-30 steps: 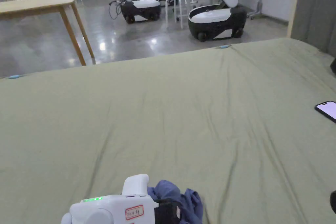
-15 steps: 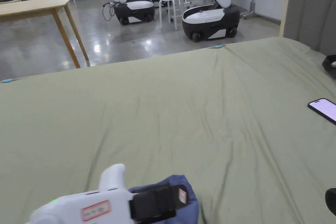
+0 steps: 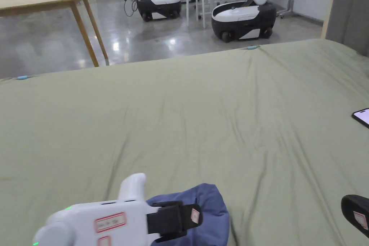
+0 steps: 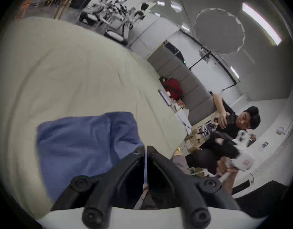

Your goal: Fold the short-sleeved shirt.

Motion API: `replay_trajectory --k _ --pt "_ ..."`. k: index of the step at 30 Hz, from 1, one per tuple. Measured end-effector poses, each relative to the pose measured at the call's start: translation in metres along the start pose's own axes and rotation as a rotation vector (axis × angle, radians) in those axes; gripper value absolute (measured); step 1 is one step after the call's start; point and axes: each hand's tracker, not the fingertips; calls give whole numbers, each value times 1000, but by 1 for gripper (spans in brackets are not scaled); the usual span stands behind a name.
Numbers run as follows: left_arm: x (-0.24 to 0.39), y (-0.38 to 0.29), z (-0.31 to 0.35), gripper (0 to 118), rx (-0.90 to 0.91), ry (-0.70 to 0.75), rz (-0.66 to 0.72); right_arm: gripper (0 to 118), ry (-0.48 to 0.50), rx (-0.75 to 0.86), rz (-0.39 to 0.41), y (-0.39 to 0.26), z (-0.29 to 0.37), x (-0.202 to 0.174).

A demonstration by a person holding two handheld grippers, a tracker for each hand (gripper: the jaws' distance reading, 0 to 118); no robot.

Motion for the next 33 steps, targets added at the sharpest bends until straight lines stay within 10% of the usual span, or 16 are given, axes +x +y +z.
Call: replay_trajectory --k 12,18,26,33 --pt "-13 -5 -86 1 -143 62 37 1 -19 0 6 -2 15 -2" --pt "20 3 10 1 56 -35 -58 1 72 45 -25 12 -3 -15" --pt "3 -45 137 1 258 51 -48 1 443 -103 -214 -2 -128 -52" --pt "-57 -74 143 1 248 119 71 1 403 -335 -272 -51 -211 -70"
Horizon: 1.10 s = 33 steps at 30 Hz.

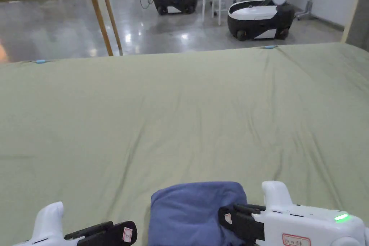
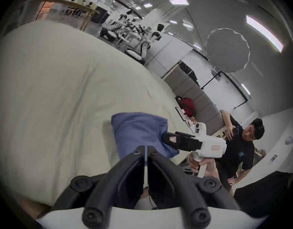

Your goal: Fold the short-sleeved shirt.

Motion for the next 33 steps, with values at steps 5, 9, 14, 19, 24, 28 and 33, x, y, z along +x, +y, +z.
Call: replay_trajectory --k 5,9,14,19,24,28,33 --pt "-23 1 -32 8 -4 -48 77 1 37 7 -44 -2 -1 15" --pt "-43 8 -63 98 -27 -98 153 1 23 6 -36 -2 -1 10" --pt "-54 10 -91 108 -74 -167 231 1 10 8 -25 -3 -1 8" --pt "-47 7 -125 104 -118 -207 186 1 7 3 -12 -3 -1 6" --pt "-36 10 -139 41 -147 -92 113 1 0 2 -7 -3 -1 6" --pt "-47 11 -136 40 -161 -172 191 1 0 10 -18 -5 -1 3" --pt "-58 19 -110 37 -157 -180 175 1 46 10 60 3 -8 -21"
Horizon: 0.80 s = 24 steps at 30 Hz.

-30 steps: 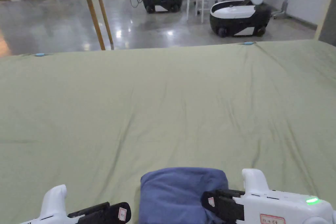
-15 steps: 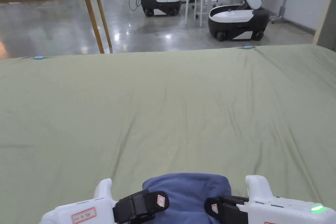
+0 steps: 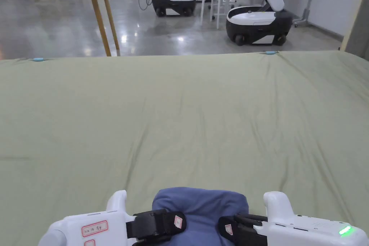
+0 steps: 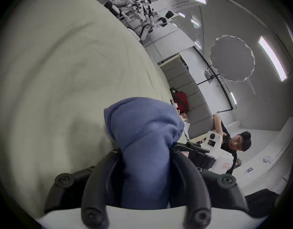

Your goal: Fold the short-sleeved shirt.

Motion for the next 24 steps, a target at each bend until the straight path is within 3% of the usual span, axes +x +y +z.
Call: replay_trajectory --k 4,11,14,16,21,24 --pt "-29 26 72 37 60 37 -7 1 97 41 -2 9 -4 -21" --pt "-113 78 246 37 71 143 -17 1 109 56 50 28 -17 -59" --pt "-147 100 315 37 105 272 -41 1 99 54 67 29 -23 -72" --pt "-176 110 352 37 136 282 22 1 91 47 76 28 -28 -78" --pt "-206 102 371 37 176 271 69 1 57 29 94 28 -39 -88" --pt "-208 101 369 51 207 242 68 1 31 20 113 31 -39 -90"
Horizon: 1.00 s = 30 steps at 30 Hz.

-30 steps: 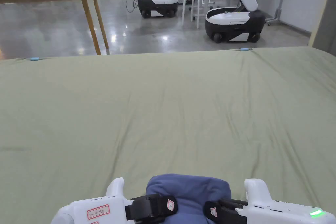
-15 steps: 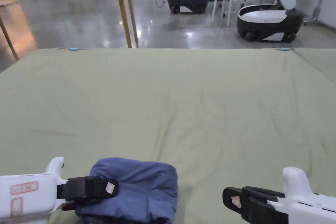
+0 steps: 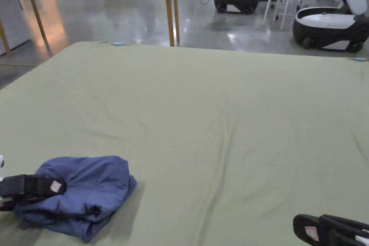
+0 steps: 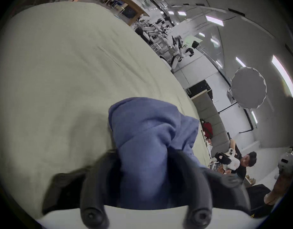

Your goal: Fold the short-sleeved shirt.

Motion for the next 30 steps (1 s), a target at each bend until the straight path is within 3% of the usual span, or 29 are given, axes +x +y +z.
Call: replay_trajectory --k 2,3,4,7,10,12,14,15,16,17,22,26,30 --pt "2 0 6 95 35 1 14 1 0 4 7 2 4 -1" --pt "9 3 16 109 58 -26 15 1 9 6 8 3 7 0" --pt "19 5 30 114 102 1 10 1 12 12 12 3 10 -1" --pt "49 13 67 114 247 227 -25 1 0 39 30 5 22 -3" --pt "105 -3 83 113 345 298 -105 1 -71 80 93 7 40 -5" --pt "157 -31 75 108 427 357 -212 1 -129 107 135 5 52 -5" --pt "217 -75 50 84 609 501 -373 1 -173 132 162 4 67 -5" --pt "242 -93 34 63 638 532 -460 1 -220 142 185 3 73 -6" --pt "269 -116 14 30 649 556 -517 2 -260 138 204 2 79 -5" --pt "288 -133 -7 10 662 559 -553 2 -292 126 215 2 84 -3" --pt "349 -186 -112 1 532 379 -515 2 -428 165 224 -11 112 20" --pt "375 -214 -181 0 542 435 -610 2 -604 157 266 -29 130 39" --pt "420 -207 -210 0 555 405 -659 2 -702 201 232 -18 157 56"
